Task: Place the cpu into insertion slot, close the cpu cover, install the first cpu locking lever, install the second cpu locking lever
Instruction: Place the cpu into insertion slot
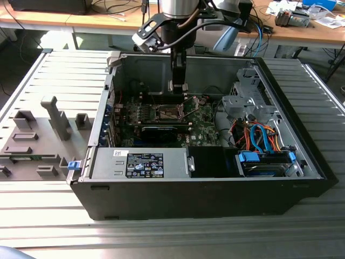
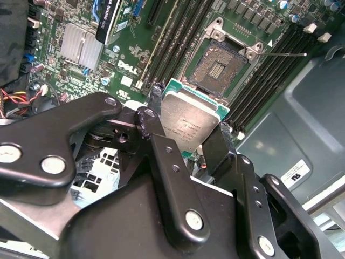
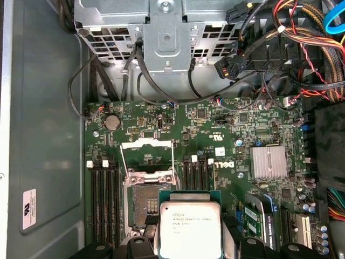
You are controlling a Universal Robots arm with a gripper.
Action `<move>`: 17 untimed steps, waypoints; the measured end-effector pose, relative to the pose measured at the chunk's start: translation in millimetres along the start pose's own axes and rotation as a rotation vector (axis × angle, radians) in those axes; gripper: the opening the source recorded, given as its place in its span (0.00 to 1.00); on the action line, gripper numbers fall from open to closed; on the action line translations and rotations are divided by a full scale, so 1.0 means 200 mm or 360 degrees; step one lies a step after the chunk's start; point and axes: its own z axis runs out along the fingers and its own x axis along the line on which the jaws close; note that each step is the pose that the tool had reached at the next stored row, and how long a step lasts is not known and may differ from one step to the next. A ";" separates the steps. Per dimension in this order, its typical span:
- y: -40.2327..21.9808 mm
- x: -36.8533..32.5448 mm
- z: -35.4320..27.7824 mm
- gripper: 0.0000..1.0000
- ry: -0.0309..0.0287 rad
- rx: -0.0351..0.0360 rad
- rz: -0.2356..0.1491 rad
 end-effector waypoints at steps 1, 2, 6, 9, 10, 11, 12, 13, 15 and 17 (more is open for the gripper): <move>-0.001 0.000 0.003 0.54 0.00092 0.0000 0.0001; -0.002 0.000 0.005 0.54 0.00198 0.0001 0.0001; -0.004 0.001 0.011 0.54 0.00507 0.0002 0.0003; -0.005 0.001 0.014 0.54 0.00805 0.0003 0.0005; -0.005 0.001 0.015 0.54 0.00868 0.0004 0.0006; -0.005 0.001 0.015 0.54 0.00896 0.0004 0.0006; -0.005 0.001 0.015 0.54 0.00902 0.0004 0.0006; -0.005 0.001 0.017 0.54 0.00915 0.0004 0.0006; -0.007 0.001 0.019 0.54 0.00917 0.0004 0.0006; -0.009 0.001 0.019 0.54 0.00916 0.0004 0.0006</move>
